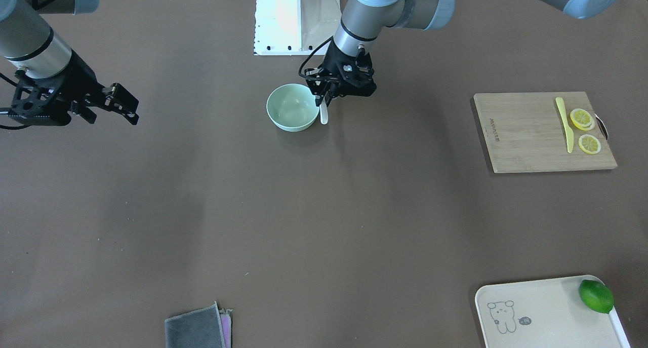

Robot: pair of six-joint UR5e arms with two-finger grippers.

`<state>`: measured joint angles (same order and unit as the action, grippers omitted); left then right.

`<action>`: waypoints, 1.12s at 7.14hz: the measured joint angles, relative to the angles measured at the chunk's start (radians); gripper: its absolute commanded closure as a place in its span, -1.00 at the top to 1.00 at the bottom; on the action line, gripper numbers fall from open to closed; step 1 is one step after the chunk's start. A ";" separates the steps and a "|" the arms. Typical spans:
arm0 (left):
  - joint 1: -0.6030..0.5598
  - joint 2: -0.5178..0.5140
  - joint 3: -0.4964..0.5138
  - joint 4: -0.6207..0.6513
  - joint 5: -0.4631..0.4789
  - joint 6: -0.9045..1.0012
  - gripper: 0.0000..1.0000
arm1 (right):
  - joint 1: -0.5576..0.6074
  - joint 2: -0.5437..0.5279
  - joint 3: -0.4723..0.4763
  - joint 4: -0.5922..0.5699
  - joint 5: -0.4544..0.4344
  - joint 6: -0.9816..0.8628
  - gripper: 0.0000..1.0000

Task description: Place spoon in bowl

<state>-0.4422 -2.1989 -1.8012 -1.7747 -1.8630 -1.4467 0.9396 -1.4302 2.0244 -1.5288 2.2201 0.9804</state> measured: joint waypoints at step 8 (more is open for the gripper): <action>-0.219 0.243 -0.114 0.109 -0.118 0.478 0.96 | 0.197 -0.094 -0.033 -0.038 0.066 -0.293 1.00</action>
<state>-0.6608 -1.9559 -1.9154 -1.6659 -1.9813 -0.9684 1.1364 -1.5245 1.9915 -1.5663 2.2858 0.6870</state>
